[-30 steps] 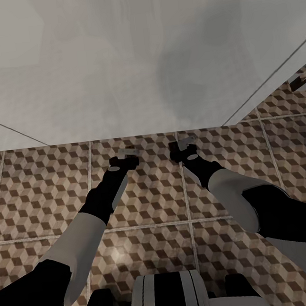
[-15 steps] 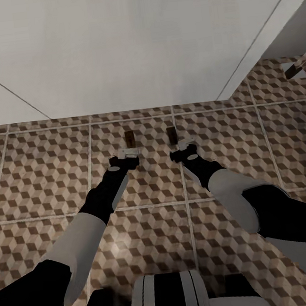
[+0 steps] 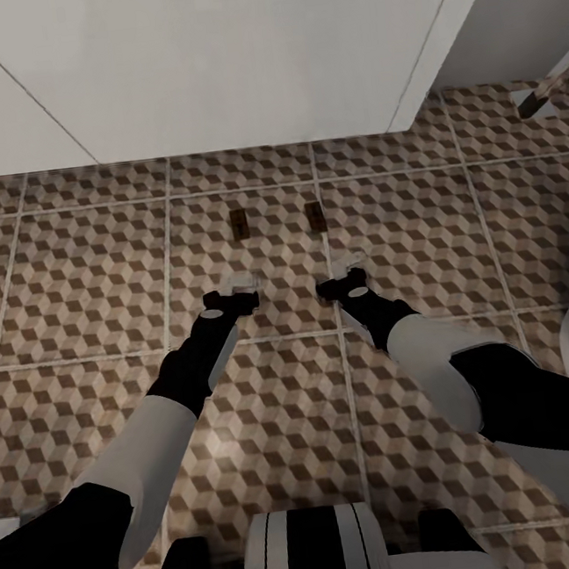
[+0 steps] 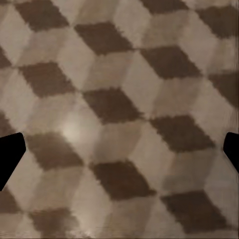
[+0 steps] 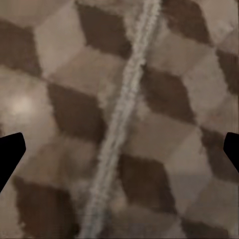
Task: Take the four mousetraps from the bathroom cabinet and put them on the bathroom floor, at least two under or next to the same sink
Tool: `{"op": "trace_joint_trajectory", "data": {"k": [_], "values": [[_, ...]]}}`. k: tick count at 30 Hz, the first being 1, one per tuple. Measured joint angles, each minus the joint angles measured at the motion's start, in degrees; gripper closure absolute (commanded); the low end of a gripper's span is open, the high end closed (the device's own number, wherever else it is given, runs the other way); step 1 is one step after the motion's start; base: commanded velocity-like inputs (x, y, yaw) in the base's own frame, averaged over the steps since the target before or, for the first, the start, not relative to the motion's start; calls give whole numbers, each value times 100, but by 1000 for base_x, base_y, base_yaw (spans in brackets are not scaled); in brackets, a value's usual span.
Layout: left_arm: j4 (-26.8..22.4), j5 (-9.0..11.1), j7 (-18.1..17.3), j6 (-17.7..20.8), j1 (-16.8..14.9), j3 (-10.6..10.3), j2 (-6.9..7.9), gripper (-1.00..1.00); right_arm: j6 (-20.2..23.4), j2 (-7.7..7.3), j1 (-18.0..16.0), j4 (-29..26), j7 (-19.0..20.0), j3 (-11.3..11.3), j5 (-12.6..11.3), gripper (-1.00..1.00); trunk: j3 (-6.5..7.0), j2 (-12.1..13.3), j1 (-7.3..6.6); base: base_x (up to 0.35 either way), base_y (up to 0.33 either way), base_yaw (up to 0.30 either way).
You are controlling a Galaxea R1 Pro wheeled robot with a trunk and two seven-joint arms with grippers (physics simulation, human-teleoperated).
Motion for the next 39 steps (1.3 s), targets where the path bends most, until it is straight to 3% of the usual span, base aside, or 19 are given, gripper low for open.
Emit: {"op": "trace_joint_trajectory", "data": {"k": [39], "values": [[7,-1,-3,0,0,-8,9,-100,-6,0,0,0,2,0,0,-100,0,0,0,-336,0,0]]}}
